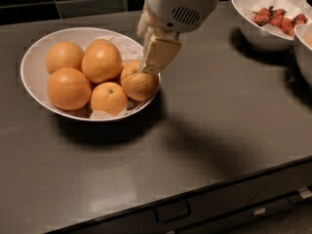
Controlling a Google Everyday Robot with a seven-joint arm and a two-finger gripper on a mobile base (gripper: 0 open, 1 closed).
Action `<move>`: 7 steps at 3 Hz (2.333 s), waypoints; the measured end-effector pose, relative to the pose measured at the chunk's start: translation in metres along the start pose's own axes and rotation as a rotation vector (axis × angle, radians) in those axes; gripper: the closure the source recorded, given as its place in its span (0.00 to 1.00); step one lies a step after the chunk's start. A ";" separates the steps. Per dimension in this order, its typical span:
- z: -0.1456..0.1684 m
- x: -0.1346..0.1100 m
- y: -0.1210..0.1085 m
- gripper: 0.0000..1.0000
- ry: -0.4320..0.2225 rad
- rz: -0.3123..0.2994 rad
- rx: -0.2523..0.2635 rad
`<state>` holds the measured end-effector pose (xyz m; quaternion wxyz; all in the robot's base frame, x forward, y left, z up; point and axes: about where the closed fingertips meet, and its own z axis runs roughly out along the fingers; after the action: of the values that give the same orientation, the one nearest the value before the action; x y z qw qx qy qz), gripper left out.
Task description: Pick orange from white bowl
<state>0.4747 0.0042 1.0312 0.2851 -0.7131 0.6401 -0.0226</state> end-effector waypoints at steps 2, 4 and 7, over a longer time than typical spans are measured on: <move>-0.003 -0.003 0.000 0.00 -0.002 -0.005 0.006; 0.008 -0.002 0.004 0.00 0.007 0.003 -0.011; 0.037 0.008 0.003 0.00 0.017 0.021 -0.072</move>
Offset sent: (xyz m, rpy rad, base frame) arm -0.0007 -0.0007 0.0014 -0.0017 -0.0052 -0.0025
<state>0.4881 0.0109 0.9961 0.2540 -0.7158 0.6504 -0.0023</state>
